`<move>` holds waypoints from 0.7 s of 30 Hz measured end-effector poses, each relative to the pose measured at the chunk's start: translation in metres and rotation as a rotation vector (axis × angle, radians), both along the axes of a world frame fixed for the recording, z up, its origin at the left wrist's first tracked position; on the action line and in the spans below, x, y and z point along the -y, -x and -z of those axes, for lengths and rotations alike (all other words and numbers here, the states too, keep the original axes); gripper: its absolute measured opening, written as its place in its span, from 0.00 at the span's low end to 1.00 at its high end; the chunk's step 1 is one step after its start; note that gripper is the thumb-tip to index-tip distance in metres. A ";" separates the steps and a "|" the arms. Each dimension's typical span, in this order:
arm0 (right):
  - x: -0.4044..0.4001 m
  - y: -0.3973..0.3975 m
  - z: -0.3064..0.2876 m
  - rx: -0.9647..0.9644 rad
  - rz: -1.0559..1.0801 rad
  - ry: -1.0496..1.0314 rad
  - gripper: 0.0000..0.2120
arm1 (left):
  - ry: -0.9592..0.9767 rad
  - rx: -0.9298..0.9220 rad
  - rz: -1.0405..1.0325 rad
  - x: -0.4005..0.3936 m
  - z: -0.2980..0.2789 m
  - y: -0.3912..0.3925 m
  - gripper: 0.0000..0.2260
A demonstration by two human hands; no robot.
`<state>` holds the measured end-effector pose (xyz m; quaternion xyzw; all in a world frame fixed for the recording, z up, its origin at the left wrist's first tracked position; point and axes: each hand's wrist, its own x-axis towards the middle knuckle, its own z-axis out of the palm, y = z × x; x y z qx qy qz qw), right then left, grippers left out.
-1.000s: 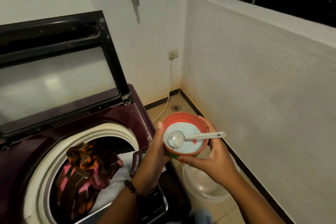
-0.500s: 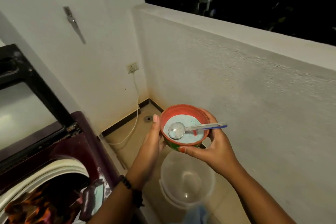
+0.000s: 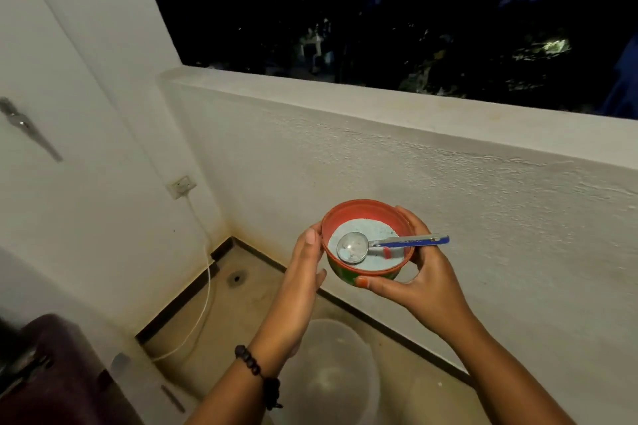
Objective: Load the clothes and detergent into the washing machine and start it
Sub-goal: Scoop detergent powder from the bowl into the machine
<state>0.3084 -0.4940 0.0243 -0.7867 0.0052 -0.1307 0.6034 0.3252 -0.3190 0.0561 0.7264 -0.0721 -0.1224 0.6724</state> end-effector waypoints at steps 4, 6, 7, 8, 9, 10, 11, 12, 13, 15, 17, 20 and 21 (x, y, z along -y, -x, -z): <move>0.038 -0.004 -0.010 0.054 0.086 0.021 0.48 | -0.023 0.046 0.050 0.039 -0.009 -0.013 0.34; 0.056 -0.008 -0.015 0.065 0.133 0.028 0.49 | -0.044 0.082 0.075 0.059 -0.015 -0.022 0.36; 0.064 -0.010 -0.019 0.067 0.152 0.032 0.49 | -0.059 0.097 0.085 0.067 -0.018 -0.026 0.36; 0.072 -0.012 -0.022 0.074 0.178 0.037 0.50 | -0.071 0.114 0.102 0.077 -0.022 -0.031 0.36; 0.080 -0.015 -0.026 0.079 0.207 0.039 0.51 | -0.082 0.129 0.120 0.086 -0.025 -0.036 0.36; 0.089 -0.017 -0.030 0.085 0.237 0.034 0.53 | -0.092 0.142 0.136 0.096 -0.029 -0.040 0.36; 0.097 -0.021 -0.033 0.088 0.265 0.026 0.53 | -0.103 0.150 0.147 0.105 -0.033 -0.045 0.36; 0.104 -0.025 -0.036 0.089 0.284 0.018 0.52 | -0.110 0.157 0.152 0.114 -0.036 -0.050 0.36; 0.111 -0.028 -0.040 0.090 0.302 0.015 0.50 | -0.118 0.162 0.150 0.124 -0.039 -0.055 0.35; 0.126 -0.036 -0.046 0.093 0.329 0.021 0.47 | -0.146 0.167 0.136 0.145 -0.046 -0.064 0.35; 0.142 -0.045 -0.051 0.104 0.344 0.036 0.45 | -0.167 0.156 0.130 0.163 -0.053 -0.070 0.31; 0.169 -0.057 -0.057 0.120 0.375 0.088 0.45 | -0.151 0.152 0.154 0.191 -0.064 -0.078 0.19; 0.177 -0.061 -0.059 0.120 0.389 0.115 0.46 | -0.142 0.157 0.154 0.199 -0.065 -0.081 0.17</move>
